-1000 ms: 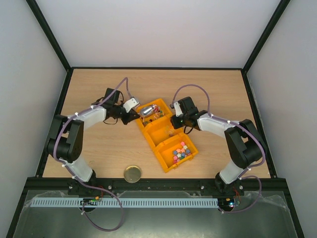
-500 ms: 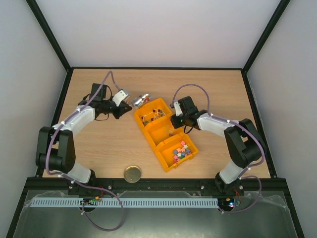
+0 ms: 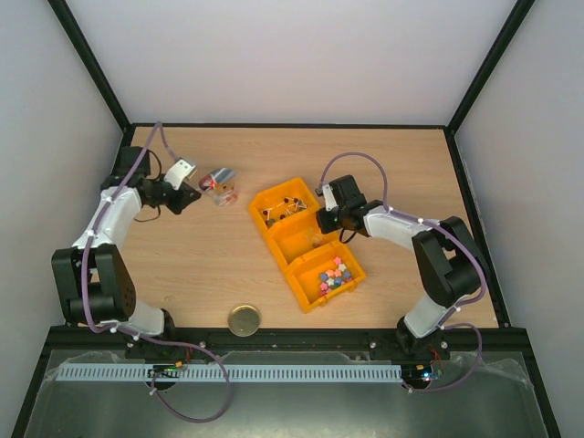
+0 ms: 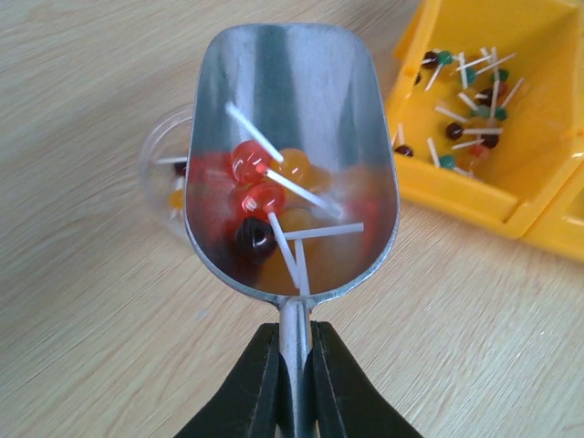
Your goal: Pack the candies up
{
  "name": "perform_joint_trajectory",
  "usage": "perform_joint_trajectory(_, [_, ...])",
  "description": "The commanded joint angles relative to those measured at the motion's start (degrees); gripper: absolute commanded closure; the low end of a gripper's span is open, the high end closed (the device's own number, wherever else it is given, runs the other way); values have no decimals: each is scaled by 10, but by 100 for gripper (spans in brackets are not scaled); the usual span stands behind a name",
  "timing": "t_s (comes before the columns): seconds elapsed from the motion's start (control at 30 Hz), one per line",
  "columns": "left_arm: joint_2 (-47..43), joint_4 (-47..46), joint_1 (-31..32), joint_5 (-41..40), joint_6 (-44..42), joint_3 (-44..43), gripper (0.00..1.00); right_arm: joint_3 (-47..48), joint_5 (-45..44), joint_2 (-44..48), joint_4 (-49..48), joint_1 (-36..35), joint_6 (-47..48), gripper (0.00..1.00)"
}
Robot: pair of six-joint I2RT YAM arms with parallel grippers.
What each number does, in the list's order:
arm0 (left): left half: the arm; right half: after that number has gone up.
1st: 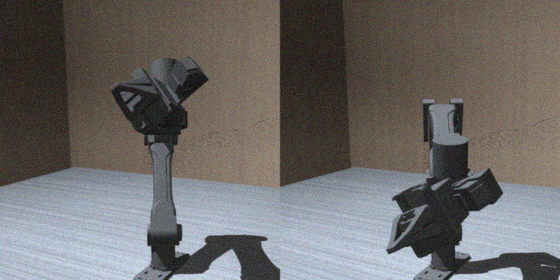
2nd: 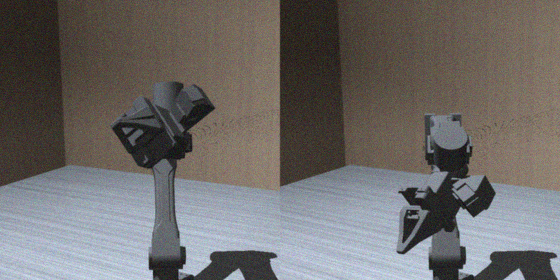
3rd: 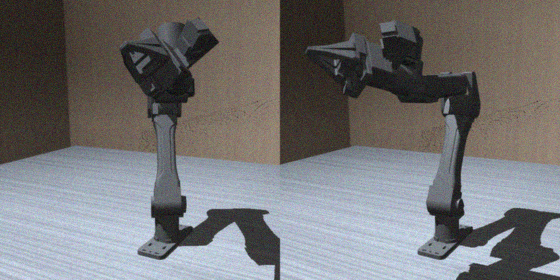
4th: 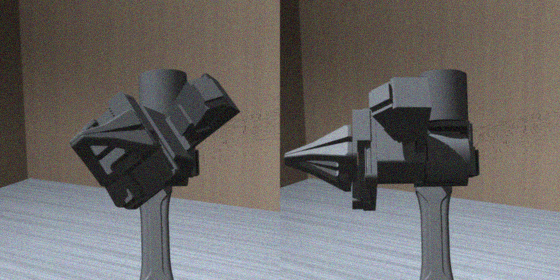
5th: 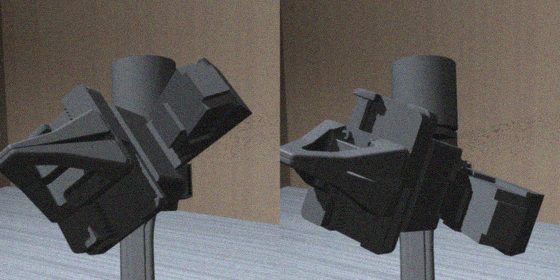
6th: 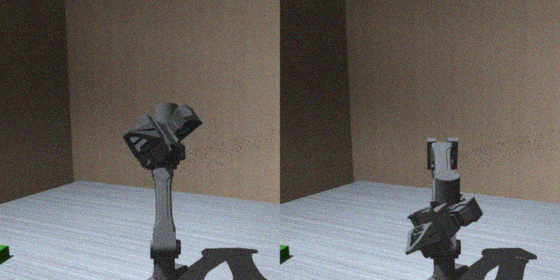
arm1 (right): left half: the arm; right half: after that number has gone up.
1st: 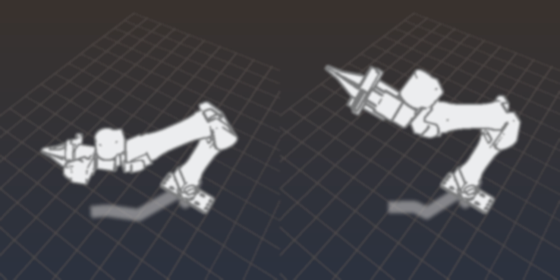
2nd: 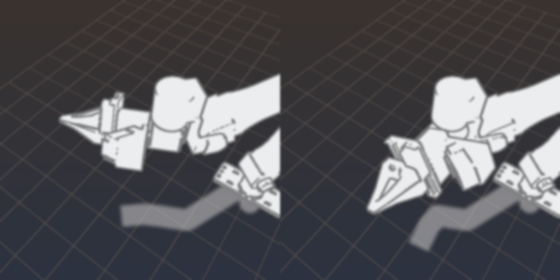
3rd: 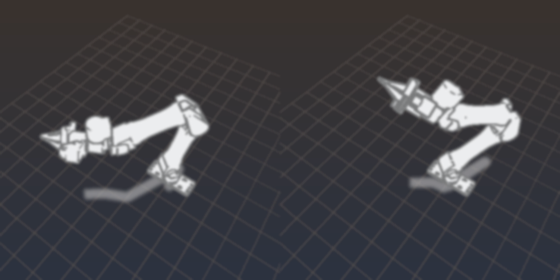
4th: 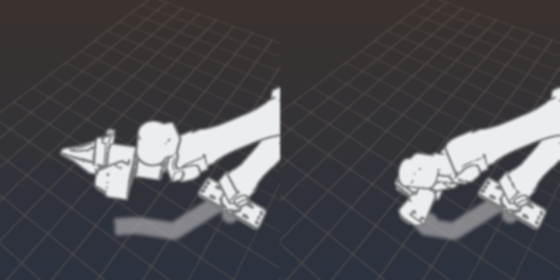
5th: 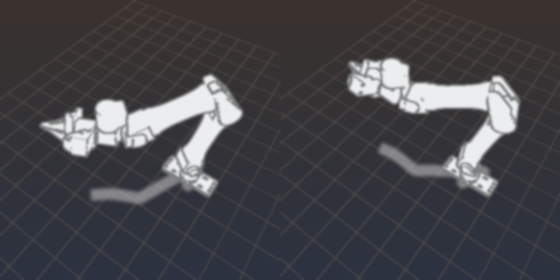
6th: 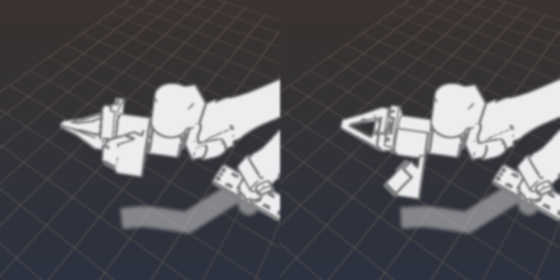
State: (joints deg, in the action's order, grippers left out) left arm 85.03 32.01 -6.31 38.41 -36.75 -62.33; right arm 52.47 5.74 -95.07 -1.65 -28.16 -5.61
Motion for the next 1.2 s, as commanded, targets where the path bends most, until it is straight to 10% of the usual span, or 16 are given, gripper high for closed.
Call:
perform_joint_trajectory(0.0, [-2,90,-30,-18,-58,-42,98,18,-15,-12,1,7,-8,99])
perform_joint_trajectory(1.17, [101,194,32,-234,-66,-157,98,20,-20,-15,-5,10,-24,99])
